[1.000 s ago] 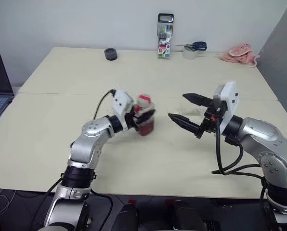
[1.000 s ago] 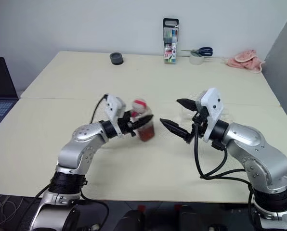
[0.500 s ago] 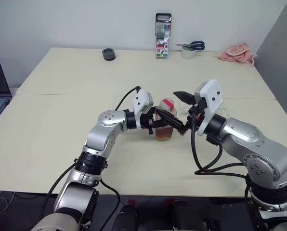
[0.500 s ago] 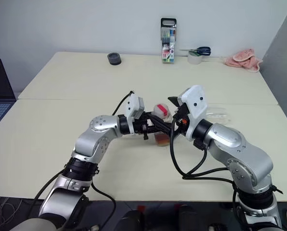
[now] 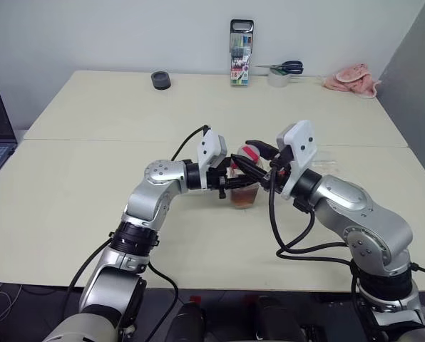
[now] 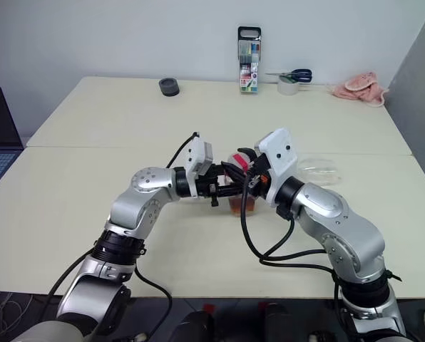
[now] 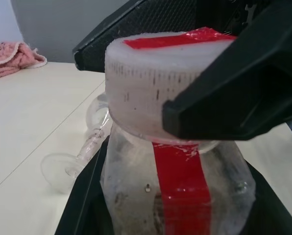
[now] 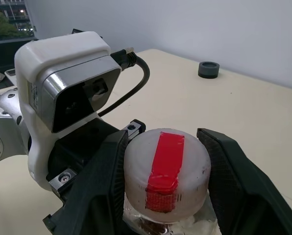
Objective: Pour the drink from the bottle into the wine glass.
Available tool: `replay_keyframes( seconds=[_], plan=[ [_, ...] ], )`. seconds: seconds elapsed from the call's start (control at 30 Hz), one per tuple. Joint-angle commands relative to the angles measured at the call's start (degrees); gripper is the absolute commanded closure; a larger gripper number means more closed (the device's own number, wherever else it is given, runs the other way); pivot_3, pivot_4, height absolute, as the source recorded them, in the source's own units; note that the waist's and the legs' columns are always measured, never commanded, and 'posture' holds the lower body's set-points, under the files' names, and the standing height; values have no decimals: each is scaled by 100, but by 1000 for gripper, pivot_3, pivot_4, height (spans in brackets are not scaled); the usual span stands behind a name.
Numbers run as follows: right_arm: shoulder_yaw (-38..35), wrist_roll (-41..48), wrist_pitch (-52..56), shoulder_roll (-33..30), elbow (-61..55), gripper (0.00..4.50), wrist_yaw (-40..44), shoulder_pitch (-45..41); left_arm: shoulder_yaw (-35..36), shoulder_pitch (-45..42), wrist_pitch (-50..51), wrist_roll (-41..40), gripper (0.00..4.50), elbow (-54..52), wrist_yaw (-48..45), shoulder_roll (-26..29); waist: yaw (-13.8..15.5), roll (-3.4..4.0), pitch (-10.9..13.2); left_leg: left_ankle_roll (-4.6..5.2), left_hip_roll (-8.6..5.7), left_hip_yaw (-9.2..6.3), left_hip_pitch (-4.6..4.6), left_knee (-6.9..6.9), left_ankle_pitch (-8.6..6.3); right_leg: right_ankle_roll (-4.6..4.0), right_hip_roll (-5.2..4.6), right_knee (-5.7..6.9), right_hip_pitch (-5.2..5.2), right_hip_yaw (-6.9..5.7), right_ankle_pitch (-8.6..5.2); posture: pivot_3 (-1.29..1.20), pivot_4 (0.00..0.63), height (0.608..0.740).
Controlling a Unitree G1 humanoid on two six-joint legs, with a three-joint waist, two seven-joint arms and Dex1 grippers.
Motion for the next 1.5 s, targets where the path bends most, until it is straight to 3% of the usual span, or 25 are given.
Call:
replay_keyframes(
  seconds=[0.03,0.23,0.4,0.6,0.63,0.83,1.07,1.43,1.5],
  plan=[
    [12,115,-459,-110,-69,2601,639,-23,41,-65,17,-106,2701,-177,-184,97,0,0,0,0,0,0,0,0,0,0,0,0,0,0,0,0,150,740],
    [164,65,-1430,-1257,1191,2601,3269,-754,51,-95,-56,-216,2704,-42,-862,374,-8,7,6,2,-2,9,4,2,0,2,1,-2,2,2,1,0,150,740],
    [144,2,-1512,-1286,1903,2601,3620,-1133,124,-270,-286,-173,2704,265,-1018,366,-16,8,6,2,7,2,9,-2,0,-1,10,1,5,-3,1,0,150,740],
    [-359,-116,-1356,-1324,1048,659,2807,-573,298,-432,-267,-167,2706,550,-613,162,4,8,6,0,-5,-1,-22,8,1,-1,-6,-1,-16,-3,2,0,150,740],
    [-478,-31,-1176,-1296,766,606,2581,-438,308,-461,-294,-141,2707,610,-562,132,6,8,6,-1,-5,-2,-35,10,2,-1,-7,2,-30,-3,3,0,150,740],
    [-536,-298,-367,-261,-345,606,479,145,295,-708,-517,4,2707,1023,-420,-27,-6,8,6,-19,-2,-3,-43,7,12,-4,-6,8,-42,-2,4,0,150,740],
    [344,-1262,-592,636,-325,606,-647,363,261,-928,-747,146,2707,1358,-455,-112,-25,8,6,-20,-1,17,-49,7,13,-5,0,41,-78,18,4,0,150,740],
    [610,-2069,-1120,1189,202,606,-997,236,254,-924,-882,243,2707,1424,-494,-173,-64,8,5,-20,-2,15,-55,10,13,-7,0,47,-84,16,5,0,150,740],
    [602,-2133,-1174,1242,240,974,-990,237,251,-899,-876,248,2707,1400,-499,-169,-69,8,5,-20,-2,15,-55,10,13,-8,0,48,-83,16,5,0,150,740]
  ],
)
